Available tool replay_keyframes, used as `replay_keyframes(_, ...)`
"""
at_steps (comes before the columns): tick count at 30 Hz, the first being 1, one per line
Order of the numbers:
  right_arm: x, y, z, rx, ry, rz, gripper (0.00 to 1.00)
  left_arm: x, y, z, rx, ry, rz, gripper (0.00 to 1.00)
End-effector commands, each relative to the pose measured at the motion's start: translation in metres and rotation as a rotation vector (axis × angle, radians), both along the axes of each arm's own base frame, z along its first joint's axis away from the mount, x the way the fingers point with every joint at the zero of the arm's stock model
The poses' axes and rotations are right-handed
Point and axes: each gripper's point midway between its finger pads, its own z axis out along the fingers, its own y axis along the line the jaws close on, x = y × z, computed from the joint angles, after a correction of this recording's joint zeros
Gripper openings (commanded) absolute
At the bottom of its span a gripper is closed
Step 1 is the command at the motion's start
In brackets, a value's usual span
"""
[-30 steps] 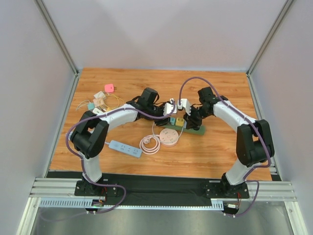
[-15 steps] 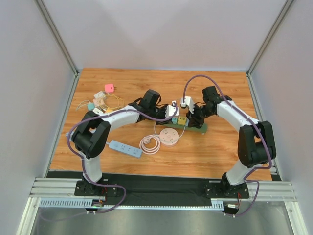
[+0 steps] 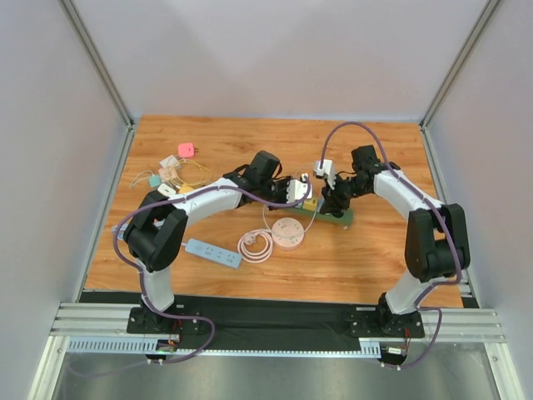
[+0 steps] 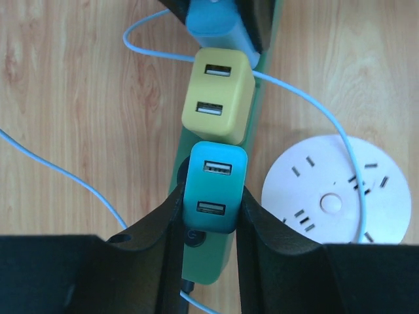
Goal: Pull the plug off the socket
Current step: Remove the plug from the socket.
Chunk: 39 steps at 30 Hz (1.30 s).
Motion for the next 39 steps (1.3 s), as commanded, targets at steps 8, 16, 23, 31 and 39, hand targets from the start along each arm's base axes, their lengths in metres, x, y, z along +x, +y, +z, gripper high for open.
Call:
replay_keyframes(8, 0.003, -0.001, 0.051, 0.083, -0.326, 0.013, 0.00, 0.000, -0.027, 0.019, -0.018, 0.230, -0.034, 0.00)
replay_keyframes(16, 0.026, -0.015, 0.042, 0.107, -0.107, -0.167, 0.00, 0.011, -0.020, 0.026, -0.021, 0.043, 0.021, 0.00)
replay_keyframes(23, 0.031, -0.019, 0.041, 0.177, 0.024, -0.189, 0.00, 0.018, -0.016, 0.030, -0.037, -0.119, 0.041, 0.00)
replay_keyframes(31, 0.001, -0.014, 0.069, 0.232, -0.206, -0.030, 0.00, -0.004, -0.038, -0.001, 0.033, 0.195, -0.043, 0.00)
replay_keyframes(39, 0.014, -0.021, 0.069, 0.217, -0.137, -0.100, 0.00, -0.003, -0.041, -0.008, 0.059, 0.238, -0.054, 0.00)
